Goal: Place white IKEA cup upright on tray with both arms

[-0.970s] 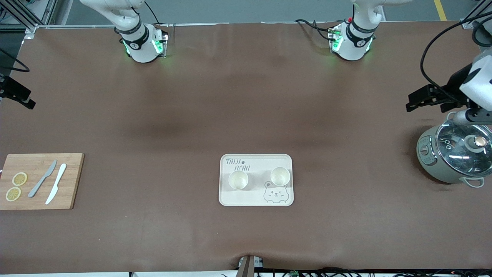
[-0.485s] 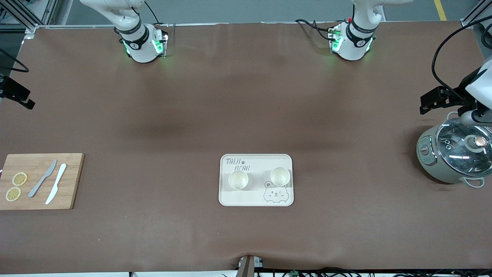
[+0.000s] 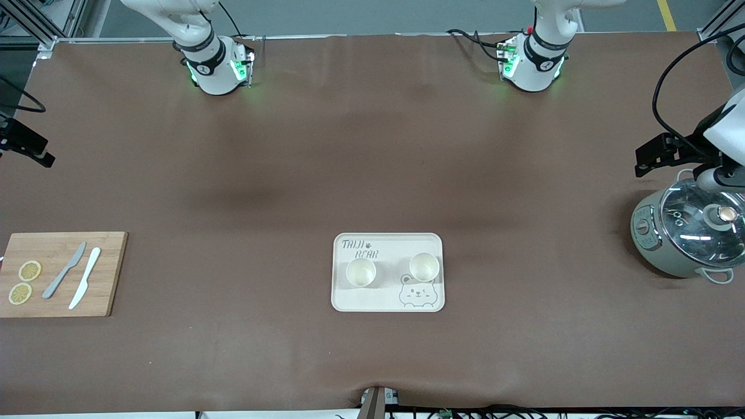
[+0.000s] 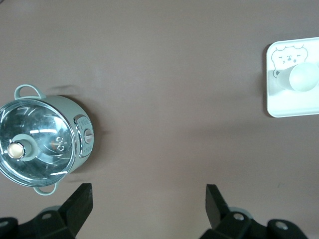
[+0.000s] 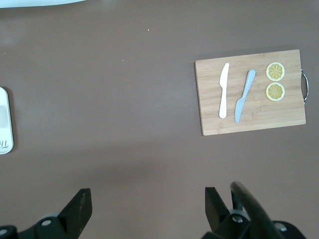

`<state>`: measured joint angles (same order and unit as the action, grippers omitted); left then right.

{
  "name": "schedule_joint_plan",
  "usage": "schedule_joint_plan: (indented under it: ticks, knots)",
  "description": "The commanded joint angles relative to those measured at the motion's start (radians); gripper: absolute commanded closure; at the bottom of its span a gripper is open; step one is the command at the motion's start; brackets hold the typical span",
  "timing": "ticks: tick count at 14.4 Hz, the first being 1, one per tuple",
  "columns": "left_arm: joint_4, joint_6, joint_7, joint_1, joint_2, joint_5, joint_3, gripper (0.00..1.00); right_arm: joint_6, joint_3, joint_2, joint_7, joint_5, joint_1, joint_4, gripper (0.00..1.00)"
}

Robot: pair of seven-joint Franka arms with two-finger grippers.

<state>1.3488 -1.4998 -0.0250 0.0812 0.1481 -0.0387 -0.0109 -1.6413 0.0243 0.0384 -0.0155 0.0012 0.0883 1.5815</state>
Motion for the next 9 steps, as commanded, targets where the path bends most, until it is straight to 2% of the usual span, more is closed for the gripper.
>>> schedule_joint_plan:
  ticks: [1,9]
  knots:
    - [0.004,-0.014,-0.01,0.009,-0.001,-0.02,0.005,0.0,0.005,-0.012,-0.017,0.0,0.0,0.021,-0.018,0.0]
    - [0.001,-0.03,-0.006,0.008,0.001,-0.007,0.005,0.0,0.006,-0.012,-0.025,0.0,0.003,0.03,-0.018,0.0]
